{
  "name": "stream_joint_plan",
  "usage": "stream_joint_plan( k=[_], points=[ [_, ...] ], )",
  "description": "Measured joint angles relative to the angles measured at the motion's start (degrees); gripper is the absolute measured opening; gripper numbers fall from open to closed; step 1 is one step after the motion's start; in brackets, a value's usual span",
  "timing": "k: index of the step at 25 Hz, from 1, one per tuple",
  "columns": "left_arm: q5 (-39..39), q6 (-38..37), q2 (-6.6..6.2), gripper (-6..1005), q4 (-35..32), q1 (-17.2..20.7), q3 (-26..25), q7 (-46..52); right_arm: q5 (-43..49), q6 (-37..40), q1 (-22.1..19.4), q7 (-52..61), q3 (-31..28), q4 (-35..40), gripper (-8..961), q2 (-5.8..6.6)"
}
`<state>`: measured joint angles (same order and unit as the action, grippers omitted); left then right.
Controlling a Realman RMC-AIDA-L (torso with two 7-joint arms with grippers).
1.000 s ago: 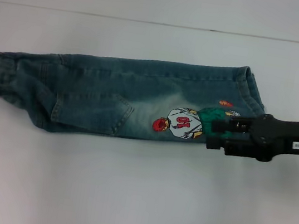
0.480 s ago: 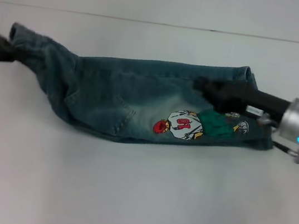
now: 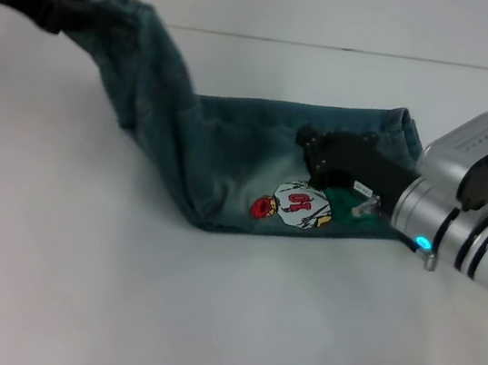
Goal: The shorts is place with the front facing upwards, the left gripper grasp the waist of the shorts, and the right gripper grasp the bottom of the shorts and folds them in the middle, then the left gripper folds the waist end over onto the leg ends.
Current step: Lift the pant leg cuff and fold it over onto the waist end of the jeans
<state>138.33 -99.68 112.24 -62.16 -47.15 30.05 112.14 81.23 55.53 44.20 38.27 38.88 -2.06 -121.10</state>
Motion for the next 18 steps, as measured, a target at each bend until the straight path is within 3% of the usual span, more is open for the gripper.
stream_joint_plan(
  k=[12, 18],
  points=[
    [-6.71, -1.34, 0.12, 39, 1.52, -3.75, 2.41, 0.0, -0.2, -2.31, 7.15, -6.78, -3.93, -11.27, -1, -0.45],
    [-6.78, -1.12, 0.77, 39, 1.83, -4.69, 3.86, 0.08, 8.48, -6.25, 10.21, -5.8, -11.85, -15.3, -2, -0.46]
  ],
)
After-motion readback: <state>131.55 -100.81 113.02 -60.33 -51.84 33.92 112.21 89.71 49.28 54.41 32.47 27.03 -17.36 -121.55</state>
